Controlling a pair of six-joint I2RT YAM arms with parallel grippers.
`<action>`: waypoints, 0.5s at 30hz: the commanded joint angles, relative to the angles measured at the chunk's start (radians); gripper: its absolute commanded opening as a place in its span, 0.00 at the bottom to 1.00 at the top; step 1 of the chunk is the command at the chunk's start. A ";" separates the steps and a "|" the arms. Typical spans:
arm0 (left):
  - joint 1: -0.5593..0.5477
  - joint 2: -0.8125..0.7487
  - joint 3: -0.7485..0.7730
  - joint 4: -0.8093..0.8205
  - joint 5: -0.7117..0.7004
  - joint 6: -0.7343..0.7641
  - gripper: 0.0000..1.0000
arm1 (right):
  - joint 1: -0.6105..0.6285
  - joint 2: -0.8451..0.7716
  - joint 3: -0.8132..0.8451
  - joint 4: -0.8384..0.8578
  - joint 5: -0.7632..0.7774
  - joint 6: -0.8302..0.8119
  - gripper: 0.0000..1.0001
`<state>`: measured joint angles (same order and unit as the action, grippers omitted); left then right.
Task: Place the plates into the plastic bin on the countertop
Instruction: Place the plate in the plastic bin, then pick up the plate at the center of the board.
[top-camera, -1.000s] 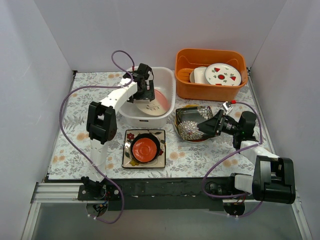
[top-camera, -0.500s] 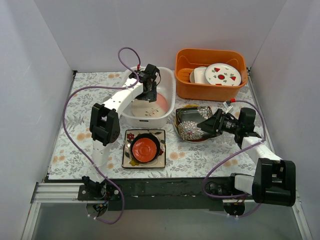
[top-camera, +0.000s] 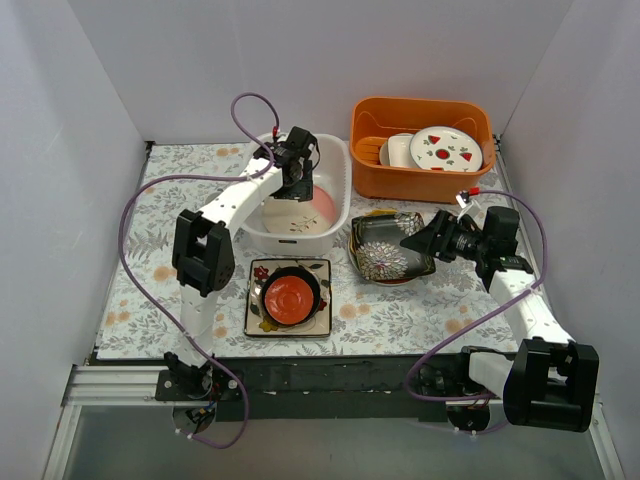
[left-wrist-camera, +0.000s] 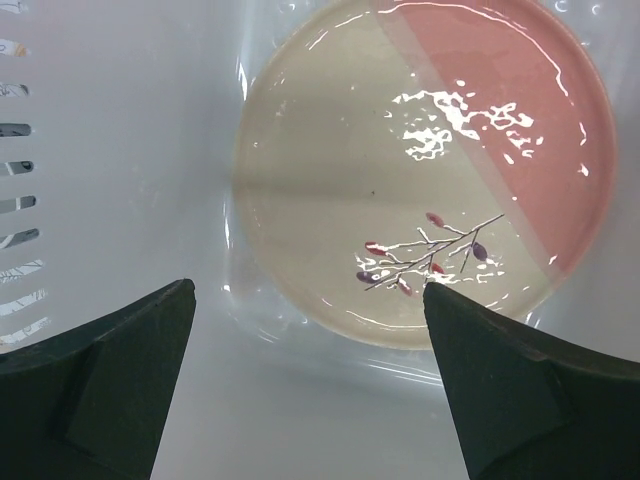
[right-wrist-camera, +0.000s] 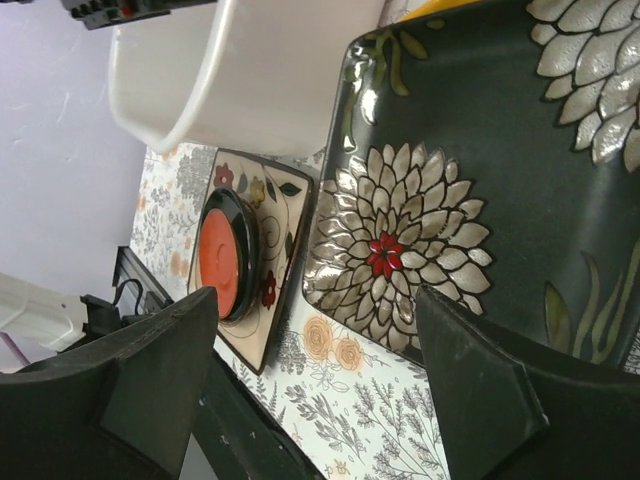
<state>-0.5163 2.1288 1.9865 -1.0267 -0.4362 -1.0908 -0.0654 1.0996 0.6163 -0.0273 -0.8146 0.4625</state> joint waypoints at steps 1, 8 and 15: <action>-0.007 -0.145 -0.029 0.053 -0.015 0.017 0.98 | -0.007 0.000 0.022 -0.031 0.049 -0.041 0.87; -0.007 -0.291 -0.139 0.186 0.166 0.042 0.98 | -0.013 -0.009 0.042 -0.098 0.126 -0.081 0.87; -0.008 -0.424 -0.255 0.356 0.402 0.049 0.98 | -0.014 -0.072 0.062 -0.186 0.291 -0.120 0.86</action>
<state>-0.5182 1.8111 1.7599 -0.7925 -0.1997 -1.0569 -0.0727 1.0840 0.6228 -0.1619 -0.6376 0.3882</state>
